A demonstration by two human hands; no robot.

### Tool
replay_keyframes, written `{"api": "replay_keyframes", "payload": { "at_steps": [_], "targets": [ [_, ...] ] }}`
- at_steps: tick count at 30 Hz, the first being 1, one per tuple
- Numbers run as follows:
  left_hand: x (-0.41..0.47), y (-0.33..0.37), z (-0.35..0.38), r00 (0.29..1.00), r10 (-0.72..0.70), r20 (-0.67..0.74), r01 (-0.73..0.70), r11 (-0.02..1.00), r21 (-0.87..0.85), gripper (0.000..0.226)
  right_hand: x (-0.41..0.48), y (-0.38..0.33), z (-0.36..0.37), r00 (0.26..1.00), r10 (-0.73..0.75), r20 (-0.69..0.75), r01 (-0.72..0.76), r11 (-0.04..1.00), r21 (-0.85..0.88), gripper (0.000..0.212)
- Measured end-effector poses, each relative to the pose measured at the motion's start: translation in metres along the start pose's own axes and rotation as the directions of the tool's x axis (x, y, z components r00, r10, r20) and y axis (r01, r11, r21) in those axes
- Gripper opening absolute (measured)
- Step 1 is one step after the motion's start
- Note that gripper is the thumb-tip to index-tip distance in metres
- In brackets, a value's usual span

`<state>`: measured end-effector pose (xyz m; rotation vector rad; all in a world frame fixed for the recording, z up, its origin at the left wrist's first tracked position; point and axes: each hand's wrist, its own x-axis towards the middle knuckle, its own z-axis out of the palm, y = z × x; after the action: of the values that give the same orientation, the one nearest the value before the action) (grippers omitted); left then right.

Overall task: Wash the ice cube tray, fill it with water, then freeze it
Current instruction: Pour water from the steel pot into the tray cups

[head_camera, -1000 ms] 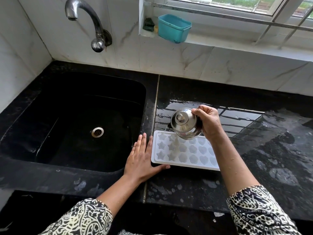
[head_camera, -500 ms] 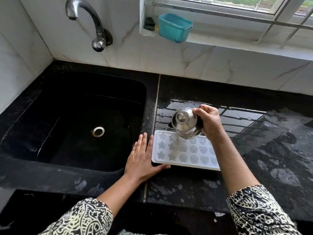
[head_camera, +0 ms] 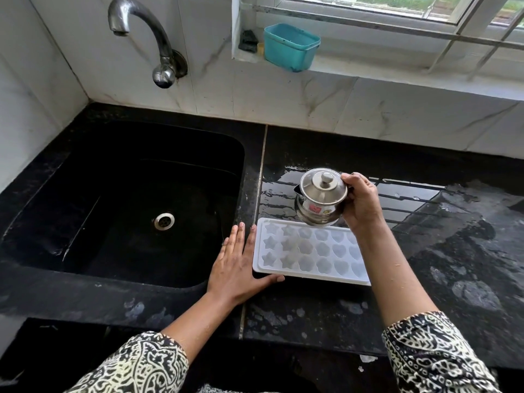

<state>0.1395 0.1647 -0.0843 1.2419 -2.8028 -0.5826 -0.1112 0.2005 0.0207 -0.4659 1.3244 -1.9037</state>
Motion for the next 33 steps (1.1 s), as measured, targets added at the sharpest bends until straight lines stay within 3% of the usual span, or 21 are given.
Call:
{"api": "replay_keyframes", "payload": {
  "at_steps": [7,14,33],
  "targets": [
    [0.001,0.000,0.000,1.000,0.001,0.005,-0.001,1.000,0.000,0.131,-0.001,-0.004,-0.017,0.999,-0.039,-0.006,0.038,0.995,-0.089,0.057],
    [0.000,0.000,0.000,1.000,0.002,-0.001,-0.002,1.000,0.016,0.128,-0.008,-0.002,-0.027,0.997,-0.050,0.059,0.064,0.966,-0.252,0.045],
    [0.000,0.000,0.002,1.000,0.002,-0.007,-0.002,1.000,0.018,0.125,-0.010,-0.005,-0.025,0.994,-0.063,0.094,0.095,0.914,-0.395,0.047]
  ]
}}
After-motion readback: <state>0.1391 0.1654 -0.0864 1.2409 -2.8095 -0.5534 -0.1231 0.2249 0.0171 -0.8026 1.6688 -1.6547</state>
